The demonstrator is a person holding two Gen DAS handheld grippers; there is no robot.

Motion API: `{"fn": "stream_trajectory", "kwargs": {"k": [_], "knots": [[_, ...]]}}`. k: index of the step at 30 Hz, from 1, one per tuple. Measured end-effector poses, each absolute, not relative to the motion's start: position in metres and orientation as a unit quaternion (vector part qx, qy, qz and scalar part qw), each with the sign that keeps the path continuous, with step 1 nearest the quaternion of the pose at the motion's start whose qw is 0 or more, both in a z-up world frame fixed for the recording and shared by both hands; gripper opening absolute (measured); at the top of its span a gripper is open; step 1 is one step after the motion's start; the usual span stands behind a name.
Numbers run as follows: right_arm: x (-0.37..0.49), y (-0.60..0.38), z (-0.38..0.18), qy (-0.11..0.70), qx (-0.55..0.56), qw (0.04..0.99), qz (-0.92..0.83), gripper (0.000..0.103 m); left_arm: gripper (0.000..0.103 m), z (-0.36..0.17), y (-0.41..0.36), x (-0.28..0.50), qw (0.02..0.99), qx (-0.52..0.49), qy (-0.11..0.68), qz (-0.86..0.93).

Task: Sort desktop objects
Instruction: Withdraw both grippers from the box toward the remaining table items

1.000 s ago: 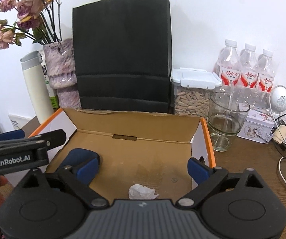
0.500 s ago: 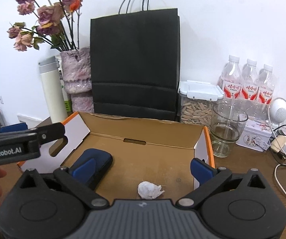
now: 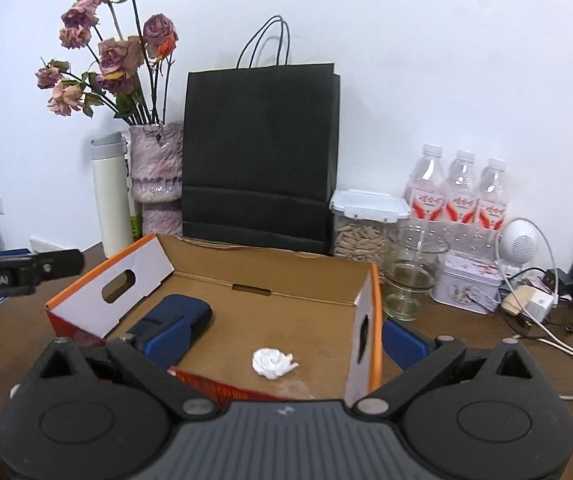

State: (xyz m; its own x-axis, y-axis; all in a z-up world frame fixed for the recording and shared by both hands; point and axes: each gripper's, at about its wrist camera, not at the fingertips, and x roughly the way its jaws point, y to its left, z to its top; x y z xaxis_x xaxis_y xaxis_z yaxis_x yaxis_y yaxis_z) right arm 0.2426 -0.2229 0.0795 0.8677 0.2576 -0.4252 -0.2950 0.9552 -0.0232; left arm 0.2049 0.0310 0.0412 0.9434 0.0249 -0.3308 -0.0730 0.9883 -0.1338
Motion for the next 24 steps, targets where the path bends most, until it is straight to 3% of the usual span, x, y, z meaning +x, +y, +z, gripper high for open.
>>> {"fn": "stream_trajectory", "kwargs": {"k": [19, 24], "knots": [[0.164, -0.215, 0.035, 0.23, -0.053, 0.951, 0.198, 0.102, 0.103, 0.012, 0.042, 0.151, 0.977, -0.037, 0.211, 0.028], [0.158, -0.208, 0.031, 0.23, -0.057, 0.949, 0.207, 0.097, 0.103, 0.004, 0.042, 0.145, 0.973, -0.039, 0.227, 0.022]]}}
